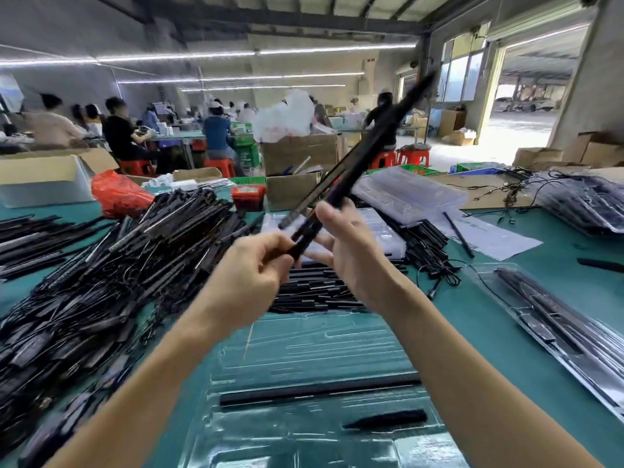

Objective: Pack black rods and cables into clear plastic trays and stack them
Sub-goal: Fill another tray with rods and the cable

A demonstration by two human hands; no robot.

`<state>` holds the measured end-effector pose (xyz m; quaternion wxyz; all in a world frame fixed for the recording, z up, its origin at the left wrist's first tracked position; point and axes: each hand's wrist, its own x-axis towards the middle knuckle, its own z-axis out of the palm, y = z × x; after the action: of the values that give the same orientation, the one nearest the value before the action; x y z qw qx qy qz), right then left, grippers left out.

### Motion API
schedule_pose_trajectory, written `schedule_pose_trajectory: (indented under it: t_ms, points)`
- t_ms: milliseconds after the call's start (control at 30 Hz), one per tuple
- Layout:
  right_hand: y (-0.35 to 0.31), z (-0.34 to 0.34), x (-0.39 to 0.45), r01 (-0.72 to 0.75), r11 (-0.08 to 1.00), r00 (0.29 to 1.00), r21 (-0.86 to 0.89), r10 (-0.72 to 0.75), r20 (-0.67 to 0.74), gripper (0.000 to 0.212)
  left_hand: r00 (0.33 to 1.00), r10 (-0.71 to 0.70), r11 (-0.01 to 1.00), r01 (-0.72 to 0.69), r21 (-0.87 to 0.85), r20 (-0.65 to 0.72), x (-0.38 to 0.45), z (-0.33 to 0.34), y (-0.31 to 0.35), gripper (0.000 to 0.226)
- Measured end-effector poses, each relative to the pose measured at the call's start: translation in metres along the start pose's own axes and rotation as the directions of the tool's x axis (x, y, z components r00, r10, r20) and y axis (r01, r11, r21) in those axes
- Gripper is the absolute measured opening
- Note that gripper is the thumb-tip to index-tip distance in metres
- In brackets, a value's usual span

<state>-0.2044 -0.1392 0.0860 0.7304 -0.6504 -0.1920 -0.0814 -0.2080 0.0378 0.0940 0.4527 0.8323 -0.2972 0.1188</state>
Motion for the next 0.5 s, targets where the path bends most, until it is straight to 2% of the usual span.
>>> schedule_pose_trajectory:
  t_ms: [100, 200, 300, 400, 467, 500]
  points:
    - [-0.011, 0.015, 0.008, 0.031, 0.986, 0.985, 0.162, -0.002, -0.174, 0.063, 0.995, 0.022, 0.998, -0.016, -0.061, 0.095, -0.008, 0.015, 0.008, 0.025]
    - [-0.007, 0.012, 0.007, 0.063, 0.997, 0.951, 0.055, -0.043, -0.306, 0.038, 0.985, 0.081, 0.991, -0.064, -0.115, 0.149, -0.013, 0.018, 0.011, 0.012]
    - [-0.006, 0.01, 0.005, 0.036, 0.991, 0.937, 0.128, 0.011, -0.35, 0.029, 0.975, 0.139, 0.984, -0.118, -0.131, 0.17, -0.016, 0.019, 0.011, 0.009]
    - [-0.014, 0.009, 0.003, 0.064, 0.982, 0.915, 0.176, 0.013, -0.404, 0.044, 0.978, 0.208, 0.978, -0.208, 0.005, 0.006, -0.027, 0.018, 0.011, 0.009]
    - [-0.023, 0.003, 0.003, 0.113, 0.97, 0.908, 0.214, -0.013, -0.42, 0.057, 0.982, 0.156, 0.979, -0.139, 0.147, -0.11, -0.034, 0.01, 0.004, 0.024]
    - [-0.028, -0.001, 0.003, 0.133, 0.958, 0.91, 0.254, -0.017, -0.415, 0.059, 0.991, 0.08, 0.97, -0.053, 0.238, -0.106, -0.036, 0.005, 0.0, 0.033]
